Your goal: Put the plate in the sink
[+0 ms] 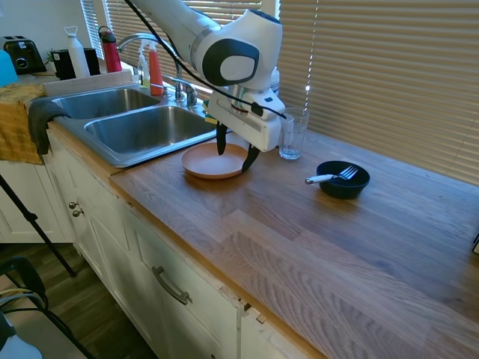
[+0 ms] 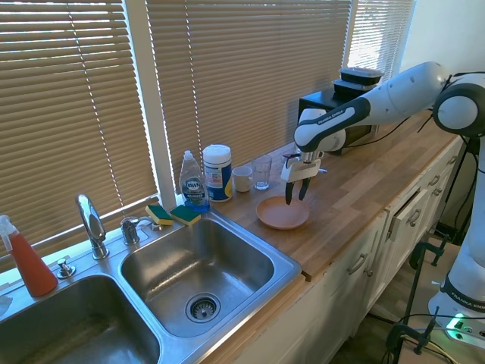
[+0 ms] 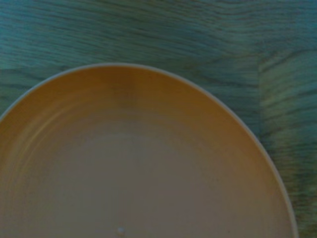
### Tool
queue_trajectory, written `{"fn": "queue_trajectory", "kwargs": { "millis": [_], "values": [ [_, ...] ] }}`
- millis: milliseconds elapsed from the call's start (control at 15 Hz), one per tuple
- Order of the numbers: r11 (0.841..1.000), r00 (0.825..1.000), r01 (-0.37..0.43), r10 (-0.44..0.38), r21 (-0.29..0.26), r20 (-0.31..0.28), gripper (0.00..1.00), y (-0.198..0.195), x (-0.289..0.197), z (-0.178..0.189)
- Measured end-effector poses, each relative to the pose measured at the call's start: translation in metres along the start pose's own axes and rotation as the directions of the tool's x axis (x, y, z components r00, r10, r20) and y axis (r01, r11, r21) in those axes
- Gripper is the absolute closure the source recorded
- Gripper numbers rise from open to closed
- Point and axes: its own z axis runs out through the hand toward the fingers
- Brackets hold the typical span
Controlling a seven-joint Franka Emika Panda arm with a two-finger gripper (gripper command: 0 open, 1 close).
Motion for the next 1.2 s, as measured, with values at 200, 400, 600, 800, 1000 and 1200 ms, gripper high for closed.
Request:
{"fn": "queue_trajectory", "kwargs": {
  "millis": [200,400,600,800,1000,1200],
  "values": [
    [1.0,1.0,-0.002,0.002,-0.002,0.018,1.0,-0.006,0.008,0.009],
    [1.0,0.999,0.001,-0.001,0.009,0.037,1.0,-0.007,0.012,0.013],
    [1.0,0.999,0.006,-0.007,0.011,0.045,1.0,-0.006,0.017,0.012],
    [1.0,0.998,0.016,-0.017,0.016,0.062,1.0,0.001,0.022,0.014],
    [1.0,0.997,0.019,-0.02,0.012,0.074,1.0,0.005,0.026,0.015],
    [1.0,0.996,0.024,-0.025,0.009,0.081,1.0,0.006,0.026,0.016]
  ]
}}
